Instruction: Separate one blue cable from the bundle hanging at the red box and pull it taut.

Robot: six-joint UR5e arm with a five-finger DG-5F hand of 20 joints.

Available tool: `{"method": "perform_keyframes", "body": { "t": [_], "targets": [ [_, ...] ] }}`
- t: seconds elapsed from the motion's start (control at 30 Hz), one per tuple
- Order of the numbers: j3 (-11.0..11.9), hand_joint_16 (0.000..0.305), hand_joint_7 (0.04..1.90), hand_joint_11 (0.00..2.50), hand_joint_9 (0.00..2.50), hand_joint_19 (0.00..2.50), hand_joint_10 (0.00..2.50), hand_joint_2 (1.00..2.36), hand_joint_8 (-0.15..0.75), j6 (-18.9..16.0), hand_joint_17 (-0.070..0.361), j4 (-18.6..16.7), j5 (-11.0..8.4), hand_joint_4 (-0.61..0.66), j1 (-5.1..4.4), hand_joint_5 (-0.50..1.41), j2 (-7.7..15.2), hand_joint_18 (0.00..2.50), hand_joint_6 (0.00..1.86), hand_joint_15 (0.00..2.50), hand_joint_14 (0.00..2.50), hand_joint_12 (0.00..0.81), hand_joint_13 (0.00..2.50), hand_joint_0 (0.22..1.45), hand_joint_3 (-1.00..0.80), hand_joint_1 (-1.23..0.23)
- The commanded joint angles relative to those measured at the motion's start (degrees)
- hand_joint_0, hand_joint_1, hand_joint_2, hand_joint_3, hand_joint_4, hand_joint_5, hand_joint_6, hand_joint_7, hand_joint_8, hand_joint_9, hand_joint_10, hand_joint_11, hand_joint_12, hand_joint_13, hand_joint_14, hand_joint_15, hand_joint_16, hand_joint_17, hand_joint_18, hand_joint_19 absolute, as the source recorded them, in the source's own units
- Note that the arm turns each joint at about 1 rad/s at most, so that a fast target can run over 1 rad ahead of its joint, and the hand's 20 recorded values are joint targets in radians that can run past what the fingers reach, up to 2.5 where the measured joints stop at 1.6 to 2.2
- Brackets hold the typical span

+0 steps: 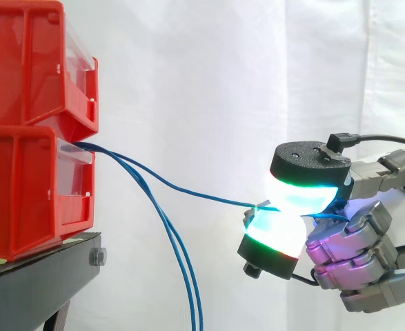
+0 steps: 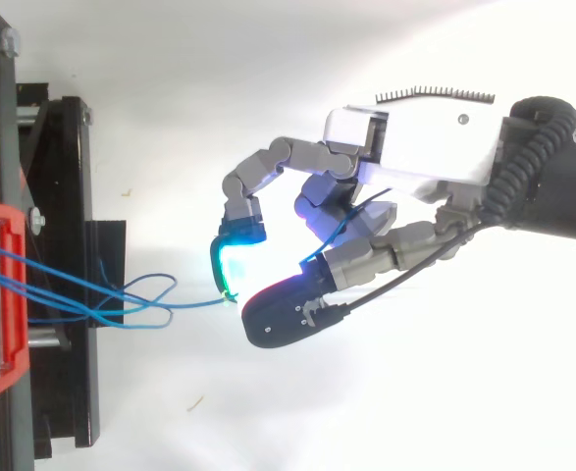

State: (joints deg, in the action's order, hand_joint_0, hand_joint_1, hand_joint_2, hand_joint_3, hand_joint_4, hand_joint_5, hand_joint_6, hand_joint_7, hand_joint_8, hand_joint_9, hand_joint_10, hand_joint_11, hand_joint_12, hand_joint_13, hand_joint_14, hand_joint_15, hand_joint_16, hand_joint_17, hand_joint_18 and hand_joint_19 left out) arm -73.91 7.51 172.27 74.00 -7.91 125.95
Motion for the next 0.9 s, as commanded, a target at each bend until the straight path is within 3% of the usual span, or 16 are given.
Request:
{"method": "perform_keyframes", "body": {
  "t": [0.0,0.43,0.47,0.87],
  "targets": [
    [0.0,0.041,1.26,1.41,1.00,1.53,2.12,1.03,0.306,0.0,0.091,0.0,0.00,-0.31,0.00,-0.17,0.0,1.31,0.93,1.58,2.28,0.322,0.85,0.67,0.02,-0.75],
    [0.0,0.040,1.25,1.42,1.05,1.54,2.05,1.03,0.306,0.0,0.090,0.0,0.00,-0.35,0.00,-0.16,0.0,1.30,0.93,1.55,2.28,0.313,0.87,0.68,0.03,-0.77],
    [0.0,0.039,1.25,1.47,1.09,1.53,1.94,1.03,0.301,0.0,0.088,0.0,0.00,-0.35,0.00,-0.16,0.0,1.30,0.93,1.55,2.24,0.314,0.89,0.68,0.03,-0.77],
    [0.0,0.040,1.30,1.61,1.16,1.51,1.77,1.03,0.301,0.0,0.090,0.0,0.00,-0.36,0.00,-0.16,0.0,1.34,0.92,1.63,2.12,0.317,0.97,0.68,0.04,-0.78]
  ]
}}
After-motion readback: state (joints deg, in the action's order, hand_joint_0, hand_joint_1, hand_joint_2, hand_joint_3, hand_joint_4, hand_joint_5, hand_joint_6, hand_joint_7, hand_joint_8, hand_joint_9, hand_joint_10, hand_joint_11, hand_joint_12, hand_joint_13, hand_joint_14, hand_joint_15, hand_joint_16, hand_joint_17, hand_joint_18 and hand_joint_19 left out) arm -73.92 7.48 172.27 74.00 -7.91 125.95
